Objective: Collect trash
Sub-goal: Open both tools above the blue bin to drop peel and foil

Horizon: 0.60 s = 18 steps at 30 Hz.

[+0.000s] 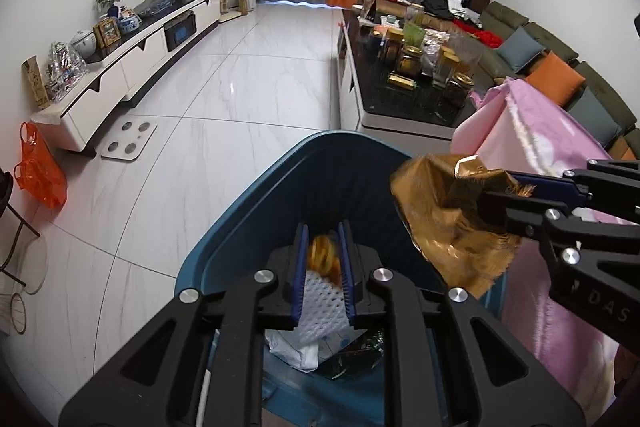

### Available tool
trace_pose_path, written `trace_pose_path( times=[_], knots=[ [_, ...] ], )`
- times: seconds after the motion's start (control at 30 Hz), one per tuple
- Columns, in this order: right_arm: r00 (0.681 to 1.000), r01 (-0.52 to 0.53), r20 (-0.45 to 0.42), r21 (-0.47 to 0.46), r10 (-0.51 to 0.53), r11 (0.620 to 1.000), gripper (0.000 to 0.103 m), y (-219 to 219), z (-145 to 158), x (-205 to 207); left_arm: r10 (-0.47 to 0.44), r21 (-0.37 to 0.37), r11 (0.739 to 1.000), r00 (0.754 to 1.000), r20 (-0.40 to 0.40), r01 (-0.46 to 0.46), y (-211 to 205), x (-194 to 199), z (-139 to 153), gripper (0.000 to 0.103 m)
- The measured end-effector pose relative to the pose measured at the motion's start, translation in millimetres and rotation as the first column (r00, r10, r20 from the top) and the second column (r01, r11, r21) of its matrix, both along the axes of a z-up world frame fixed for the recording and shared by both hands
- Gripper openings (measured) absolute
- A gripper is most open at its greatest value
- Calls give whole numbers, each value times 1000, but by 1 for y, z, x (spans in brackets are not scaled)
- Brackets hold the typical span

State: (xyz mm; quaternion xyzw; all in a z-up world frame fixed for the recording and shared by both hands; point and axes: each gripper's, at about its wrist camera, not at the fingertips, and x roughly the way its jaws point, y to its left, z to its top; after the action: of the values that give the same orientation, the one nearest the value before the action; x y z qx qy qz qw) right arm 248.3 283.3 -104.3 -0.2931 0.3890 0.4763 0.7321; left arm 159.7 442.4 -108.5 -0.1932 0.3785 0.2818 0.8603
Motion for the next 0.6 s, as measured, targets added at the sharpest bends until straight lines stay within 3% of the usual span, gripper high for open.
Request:
trace_pose_path(
  times=[0.03, 0.07, 0.1, 0.2, 0.4, 0.47, 0.6],
  knots=[
    [1000, 6, 3, 1, -6, 1000, 22, 1, -1, -1, -2, -2, 1000, 1000, -4, 2, -1, 2, -3, 26],
    [1000, 14, -1, 9, -14, 1000, 34, -1, 0, 1, 3, 7, 1000, 1000, -9, -3, -1, 4, -3, 32],
    [1000, 17, -15, 21, -16, 1000, 37, -2, 1, 2, 2, 9, 1000, 1000, -7, -2, -1, 6, -3, 33],
    [999, 37, -9, 49, -36, 998, 37, -9, 8, 7, 13, 18, 1000, 1000, 1, -13, 0, 5, 0, 38],
    [998, 61, -13, 146, -59, 987, 39, -41, 35, 10, 14, 66, 998, 999, 39, -17, -12, -7, 23, 61],
    [997, 72, -12, 189, -71, 979, 49, -56, 46, 10, 9, 77, 997, 998, 59, -14, -19, -12, 32, 74],
    [990, 107, 53, 290, -128, 951, 64, -100, 71, 7, 1, 119, 993, 992, 125, -16, -43, -20, 63, 89]
  ],
)
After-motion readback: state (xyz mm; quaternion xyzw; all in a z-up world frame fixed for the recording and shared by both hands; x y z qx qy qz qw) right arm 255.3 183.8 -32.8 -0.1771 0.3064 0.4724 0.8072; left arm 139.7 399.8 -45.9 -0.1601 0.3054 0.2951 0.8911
